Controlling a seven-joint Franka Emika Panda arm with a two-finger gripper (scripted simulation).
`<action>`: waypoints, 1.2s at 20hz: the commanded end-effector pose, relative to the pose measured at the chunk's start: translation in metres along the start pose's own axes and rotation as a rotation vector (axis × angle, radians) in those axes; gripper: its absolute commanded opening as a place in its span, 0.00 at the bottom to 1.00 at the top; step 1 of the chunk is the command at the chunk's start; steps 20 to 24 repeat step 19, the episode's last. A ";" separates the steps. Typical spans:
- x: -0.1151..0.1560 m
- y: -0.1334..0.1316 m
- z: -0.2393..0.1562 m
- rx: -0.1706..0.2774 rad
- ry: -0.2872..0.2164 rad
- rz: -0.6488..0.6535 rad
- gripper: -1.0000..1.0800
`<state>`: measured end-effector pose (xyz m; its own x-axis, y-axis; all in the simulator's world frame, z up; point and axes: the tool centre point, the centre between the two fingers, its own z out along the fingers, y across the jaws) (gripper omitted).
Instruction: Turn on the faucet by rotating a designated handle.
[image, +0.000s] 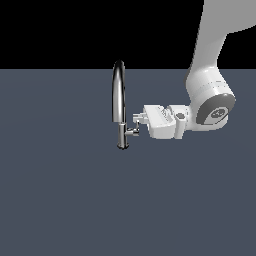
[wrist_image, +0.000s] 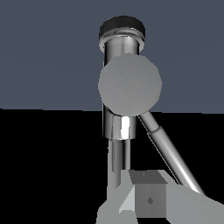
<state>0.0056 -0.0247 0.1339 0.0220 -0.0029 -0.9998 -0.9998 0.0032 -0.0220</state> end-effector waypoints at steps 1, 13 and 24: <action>0.008 0.016 -0.004 0.000 -0.003 0.015 0.00; 0.033 0.038 -0.002 -0.004 -0.005 0.002 0.00; 0.065 0.051 -0.006 0.001 -0.003 0.014 0.00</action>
